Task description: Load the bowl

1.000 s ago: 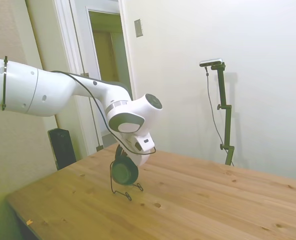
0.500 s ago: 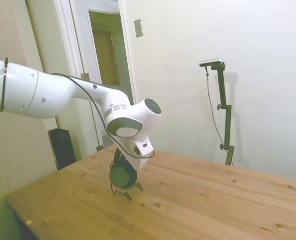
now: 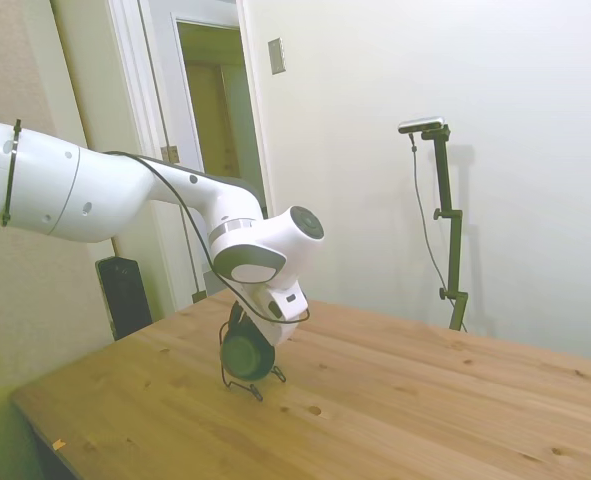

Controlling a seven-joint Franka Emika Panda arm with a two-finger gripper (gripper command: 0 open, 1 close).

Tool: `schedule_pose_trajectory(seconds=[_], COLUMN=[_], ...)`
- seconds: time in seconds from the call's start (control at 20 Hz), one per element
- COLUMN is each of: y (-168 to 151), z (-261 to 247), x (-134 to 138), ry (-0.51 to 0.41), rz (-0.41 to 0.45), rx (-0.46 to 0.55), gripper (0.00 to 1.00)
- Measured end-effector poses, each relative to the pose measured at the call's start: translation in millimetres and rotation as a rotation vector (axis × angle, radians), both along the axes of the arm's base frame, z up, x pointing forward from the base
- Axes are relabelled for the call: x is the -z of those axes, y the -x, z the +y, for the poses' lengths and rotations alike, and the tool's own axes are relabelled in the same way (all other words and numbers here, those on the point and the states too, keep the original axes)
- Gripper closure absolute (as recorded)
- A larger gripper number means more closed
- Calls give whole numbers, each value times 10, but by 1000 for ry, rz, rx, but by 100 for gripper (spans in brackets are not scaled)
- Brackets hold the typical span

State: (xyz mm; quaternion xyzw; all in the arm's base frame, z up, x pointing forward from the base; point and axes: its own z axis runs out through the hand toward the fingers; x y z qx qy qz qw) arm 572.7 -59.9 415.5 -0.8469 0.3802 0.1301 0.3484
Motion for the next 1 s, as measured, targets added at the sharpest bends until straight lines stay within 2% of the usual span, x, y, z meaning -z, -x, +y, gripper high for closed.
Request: schedule_pose_trajectory(seconds=[0.35, 1.0], y=[-10, -27], z=[-19, -22], x=[114, 107], ry=[1, 10], rz=[6, -5], rx=[-2, 4], gripper=[100, 100])
